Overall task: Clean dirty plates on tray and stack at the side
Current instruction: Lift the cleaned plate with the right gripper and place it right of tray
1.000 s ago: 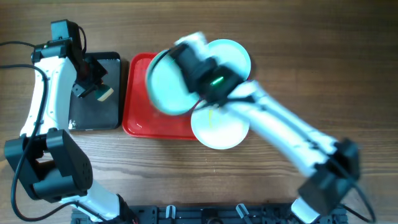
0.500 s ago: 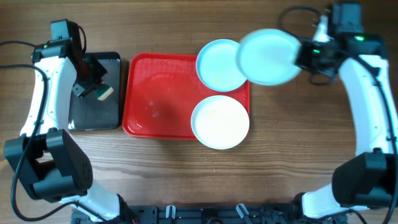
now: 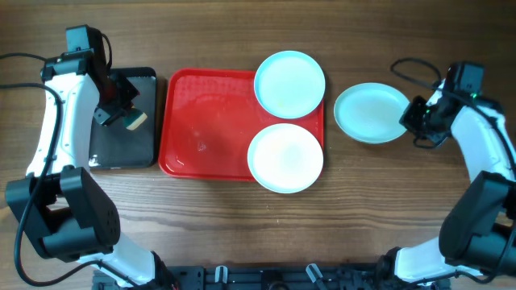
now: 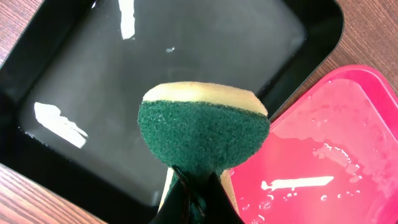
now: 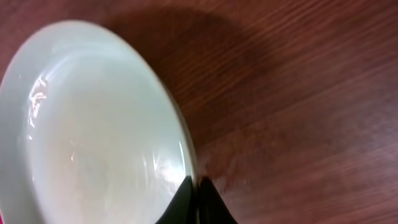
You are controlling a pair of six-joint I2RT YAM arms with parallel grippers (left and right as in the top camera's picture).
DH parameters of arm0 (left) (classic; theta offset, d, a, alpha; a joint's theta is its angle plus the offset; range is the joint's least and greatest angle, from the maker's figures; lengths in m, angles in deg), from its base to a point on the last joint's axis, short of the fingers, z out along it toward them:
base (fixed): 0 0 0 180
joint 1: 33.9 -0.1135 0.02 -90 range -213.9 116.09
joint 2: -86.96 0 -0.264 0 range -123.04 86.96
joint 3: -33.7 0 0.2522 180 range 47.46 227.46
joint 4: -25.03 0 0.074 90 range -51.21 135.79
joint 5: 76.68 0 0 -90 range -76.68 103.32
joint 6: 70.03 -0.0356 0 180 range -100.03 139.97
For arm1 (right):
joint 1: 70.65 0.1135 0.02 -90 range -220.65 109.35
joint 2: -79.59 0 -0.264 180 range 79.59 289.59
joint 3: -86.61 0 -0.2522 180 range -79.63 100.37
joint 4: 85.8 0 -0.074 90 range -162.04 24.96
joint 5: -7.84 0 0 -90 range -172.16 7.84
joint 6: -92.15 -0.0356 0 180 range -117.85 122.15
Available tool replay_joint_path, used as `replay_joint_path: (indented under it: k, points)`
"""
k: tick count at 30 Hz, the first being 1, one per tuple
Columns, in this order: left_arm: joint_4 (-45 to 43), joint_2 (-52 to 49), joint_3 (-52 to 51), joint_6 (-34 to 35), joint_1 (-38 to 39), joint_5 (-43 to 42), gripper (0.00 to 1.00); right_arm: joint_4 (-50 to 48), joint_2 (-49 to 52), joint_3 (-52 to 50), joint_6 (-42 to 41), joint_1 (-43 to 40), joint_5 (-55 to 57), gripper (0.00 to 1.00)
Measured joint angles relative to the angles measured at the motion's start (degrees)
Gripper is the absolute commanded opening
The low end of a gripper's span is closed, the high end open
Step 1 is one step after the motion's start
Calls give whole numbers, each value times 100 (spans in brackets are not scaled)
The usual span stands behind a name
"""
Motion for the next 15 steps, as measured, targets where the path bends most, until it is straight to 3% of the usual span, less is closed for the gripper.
replay_joint_path:
  k: [3,5,10,15]
  points:
    - [2,0,-2,0,0,-2,4,-299,0,-352,-22,0,-15,29]
    - [2,0,-2,0,0,-2,4,-317,0,-435,-28,-2,-20,34]
    - [2,0,-2,0,0,-2,4,-190,0,-459,13,-2,-120,30]
    - [4,0,-2,0,0,-2,4,778,-17,-90,17,9,-643,28]
